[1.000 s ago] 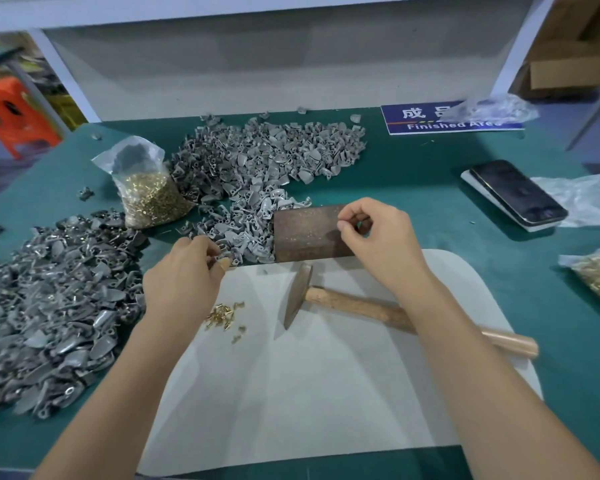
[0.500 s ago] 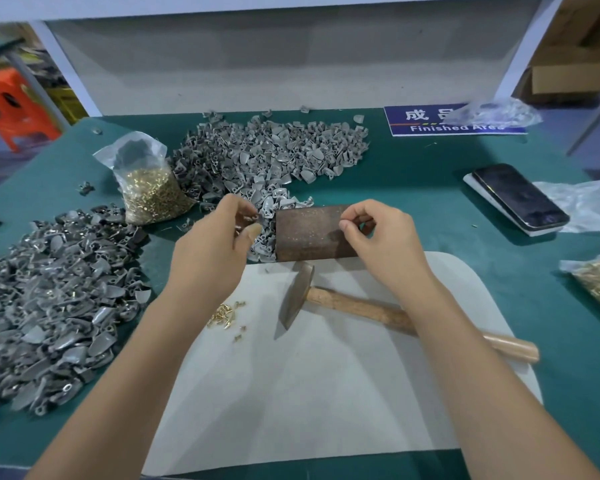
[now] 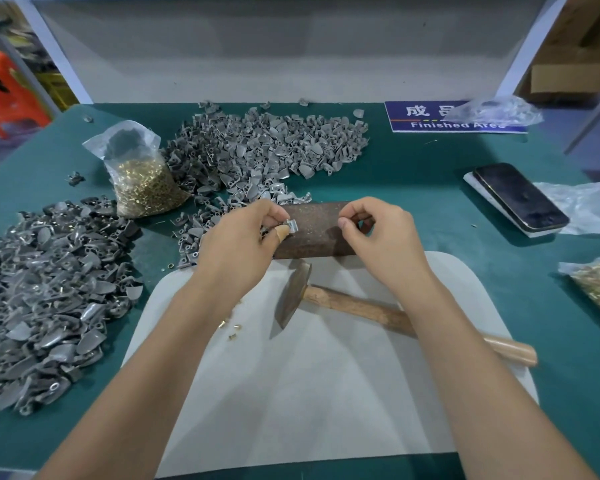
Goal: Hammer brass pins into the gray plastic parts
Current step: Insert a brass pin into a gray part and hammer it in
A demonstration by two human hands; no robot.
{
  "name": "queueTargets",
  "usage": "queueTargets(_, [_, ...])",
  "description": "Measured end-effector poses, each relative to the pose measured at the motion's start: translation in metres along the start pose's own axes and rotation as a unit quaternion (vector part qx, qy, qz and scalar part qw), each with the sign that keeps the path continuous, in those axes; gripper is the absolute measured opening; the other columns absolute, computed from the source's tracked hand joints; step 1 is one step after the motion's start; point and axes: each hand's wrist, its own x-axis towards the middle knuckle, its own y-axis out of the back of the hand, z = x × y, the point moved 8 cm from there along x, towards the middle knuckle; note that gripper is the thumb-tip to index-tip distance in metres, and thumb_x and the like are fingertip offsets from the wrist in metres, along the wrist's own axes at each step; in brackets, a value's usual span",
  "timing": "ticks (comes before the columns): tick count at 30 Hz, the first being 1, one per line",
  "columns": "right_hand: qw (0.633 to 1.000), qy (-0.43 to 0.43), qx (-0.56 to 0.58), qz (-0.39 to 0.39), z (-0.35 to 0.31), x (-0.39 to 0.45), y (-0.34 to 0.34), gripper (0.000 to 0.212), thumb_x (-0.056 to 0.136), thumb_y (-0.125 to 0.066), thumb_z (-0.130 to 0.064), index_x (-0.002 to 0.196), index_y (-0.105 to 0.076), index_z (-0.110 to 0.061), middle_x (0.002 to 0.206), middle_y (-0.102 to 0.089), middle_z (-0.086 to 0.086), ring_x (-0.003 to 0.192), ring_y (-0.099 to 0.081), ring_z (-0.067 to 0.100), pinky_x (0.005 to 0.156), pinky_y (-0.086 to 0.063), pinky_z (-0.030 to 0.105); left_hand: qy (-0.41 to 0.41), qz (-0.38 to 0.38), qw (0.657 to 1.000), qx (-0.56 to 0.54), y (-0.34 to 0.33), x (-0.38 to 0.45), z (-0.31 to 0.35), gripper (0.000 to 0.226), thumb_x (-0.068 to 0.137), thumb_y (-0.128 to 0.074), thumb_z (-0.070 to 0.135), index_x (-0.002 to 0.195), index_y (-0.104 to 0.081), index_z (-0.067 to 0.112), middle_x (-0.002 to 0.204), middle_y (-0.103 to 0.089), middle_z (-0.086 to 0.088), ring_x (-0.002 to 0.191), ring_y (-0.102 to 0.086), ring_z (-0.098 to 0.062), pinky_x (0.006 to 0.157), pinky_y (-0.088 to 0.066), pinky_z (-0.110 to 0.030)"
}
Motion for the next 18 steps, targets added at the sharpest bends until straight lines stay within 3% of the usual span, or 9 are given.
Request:
queueTargets(4, [1.0, -0.001, 0.006, -0.003, 0.0, 0.0, 0.0, 0.008, 0.091, -0.07, -0.023, 0.088, -0.071, -0.029, 0.09, -0.072, -0.015, 0.086, -0.065, 0.013, 0.082, -0.055, 0.042, -0.025, -0.004, 1.0, -0.018, -0.007, 0.007, 0.004, 0.007, 0.097, -0.064, 0.038, 0.103, -0.065, 0.039, 0.093, -0.067, 0.023, 0.071, -0.053, 0.009, 0.066, -0.041, -0.028])
queueTargets(6, [1.0, 0.008, 0.008, -0.005, -0.003, 0.001, 0.001, 0.01, 0.093, -0.069, -0.021, 0.09, -0.072, -0.03, 0.093, -0.073, -0.014, 0.089, -0.065, 0.015, 0.086, -0.054, 0.043, -0.04, -0.01, 0.998, -0.042, -0.014, 0.013, 0.009, 0.006, 0.096, -0.066, 0.034, 0.1, -0.068, 0.037, 0.09, -0.067, 0.024, 0.076, -0.054, 0.015, 0.066, -0.04, -0.022])
queueTargets(9, [0.999, 0.039, 0.001, -0.003, -0.01, 0.001, 0.004, 0.009, 0.095, -0.069, -0.019, 0.094, -0.075, -0.025, 0.094, -0.072, -0.016, 0.091, -0.063, 0.014, 0.093, -0.05, 0.047, -0.066, -0.011, 0.995, -0.07, -0.026, 0.022, 0.016, 0.005, 0.095, -0.068, 0.03, 0.098, -0.071, 0.034, 0.09, -0.066, 0.021, 0.087, -0.058, 0.008, 0.073, -0.039, -0.015])
queueTargets(15, [0.998, 0.059, -0.008, 0.006, -0.01, 0.0, 0.004, 0.007, 0.097, -0.067, -0.021, 0.094, -0.073, -0.024, 0.092, -0.069, -0.018, 0.093, -0.057, 0.016, 0.092, -0.046, 0.053, -0.13, -0.014, 0.988, -0.076, -0.039, 0.038, 0.025, 0.007, 0.091, -0.073, 0.035, 0.096, -0.076, 0.032, 0.092, -0.065, 0.014, 0.095, -0.057, -0.012, 0.088, -0.048, -0.037])
queueTargets(18, [0.999, 0.049, -0.004, 0.005, -0.003, 0.004, 0.001, 0.007, 0.096, -0.069, -0.022, 0.092, -0.074, -0.026, 0.094, -0.07, -0.013, 0.095, -0.057, 0.019, 0.09, -0.046, 0.052, -0.126, 0.014, 0.99, -0.063, -0.039, 0.038, 0.021, 0.006, 0.089, -0.073, 0.042, 0.094, -0.074, 0.038, 0.099, -0.065, 0.014, 0.107, -0.051, -0.015, 0.099, -0.042, -0.049])
